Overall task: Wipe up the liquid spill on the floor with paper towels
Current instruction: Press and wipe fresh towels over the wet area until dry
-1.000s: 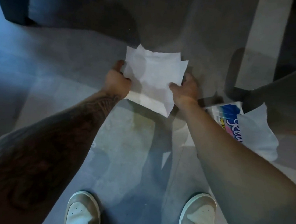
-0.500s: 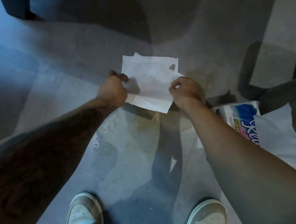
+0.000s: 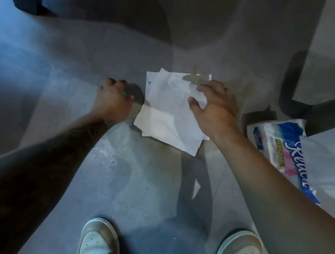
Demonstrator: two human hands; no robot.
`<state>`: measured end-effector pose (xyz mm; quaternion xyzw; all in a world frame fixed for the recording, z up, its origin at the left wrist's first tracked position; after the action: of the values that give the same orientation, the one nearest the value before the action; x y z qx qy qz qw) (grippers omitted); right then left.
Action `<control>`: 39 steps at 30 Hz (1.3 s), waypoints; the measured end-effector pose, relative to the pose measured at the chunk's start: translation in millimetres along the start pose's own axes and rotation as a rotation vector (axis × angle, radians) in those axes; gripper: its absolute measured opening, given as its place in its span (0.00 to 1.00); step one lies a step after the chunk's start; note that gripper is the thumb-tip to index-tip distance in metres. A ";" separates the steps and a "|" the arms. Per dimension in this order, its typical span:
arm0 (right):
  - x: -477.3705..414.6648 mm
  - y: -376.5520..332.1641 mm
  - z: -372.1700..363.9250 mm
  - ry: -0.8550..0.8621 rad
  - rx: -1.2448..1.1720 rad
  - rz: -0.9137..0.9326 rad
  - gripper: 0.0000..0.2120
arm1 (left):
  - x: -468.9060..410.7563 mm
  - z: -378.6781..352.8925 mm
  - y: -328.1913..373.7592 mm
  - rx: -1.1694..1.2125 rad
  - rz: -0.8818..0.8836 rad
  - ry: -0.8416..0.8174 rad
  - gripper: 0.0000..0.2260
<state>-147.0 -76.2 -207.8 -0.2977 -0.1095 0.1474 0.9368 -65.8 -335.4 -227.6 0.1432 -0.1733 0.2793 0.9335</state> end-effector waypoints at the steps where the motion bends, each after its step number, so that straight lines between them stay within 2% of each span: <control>1: -4.3 -6.5 -12.0 -0.057 0.017 0.044 0.23 | -4.3 -1.1 -9.6 -0.057 0.058 -0.049 0.26; 3: -11.1 -18.1 -40.5 -0.194 0.091 0.115 0.27 | -8.0 -5.2 -19.9 -0.102 0.151 -0.168 0.32; 5: -12.6 -22.6 -67.1 -0.288 0.152 0.136 0.30 | -8.4 -11.7 -21.4 -0.157 0.160 -0.263 0.38; 8: -5.6 -15.6 -95.4 -0.334 0.212 0.132 0.33 | -10.2 -19.8 -20.8 -0.254 0.140 -0.320 0.47; 10: -1.0 -9.7 -103.5 -0.330 0.268 0.151 0.34 | -11.9 -21.3 -18.9 -0.280 0.156 -0.337 0.49; 23: 24.8 -6.6 -110.7 -0.316 0.304 0.199 0.35 | -15.6 -25.5 -18.9 -0.256 0.168 -0.380 0.47; 39: 60.3 4.2 -98.2 -0.376 0.351 0.322 0.33 | -15.4 -24.1 -18.6 -0.231 0.177 -0.410 0.51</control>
<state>-62.9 -103.9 -281.7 -0.1123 -0.2054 0.3633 0.9018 -61.4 -348.8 -258.6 0.0736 -0.4014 0.3033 0.8611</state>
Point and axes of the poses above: each hand's wrist, its own x-axis away from the middle knuckle, its own z-axis out of the back of the hand, y = z × x, the point moved 4 cm from there along -x, towards the middle knuckle, and after that the axes turned 9 degrees about -x, right-handed, at the moved point
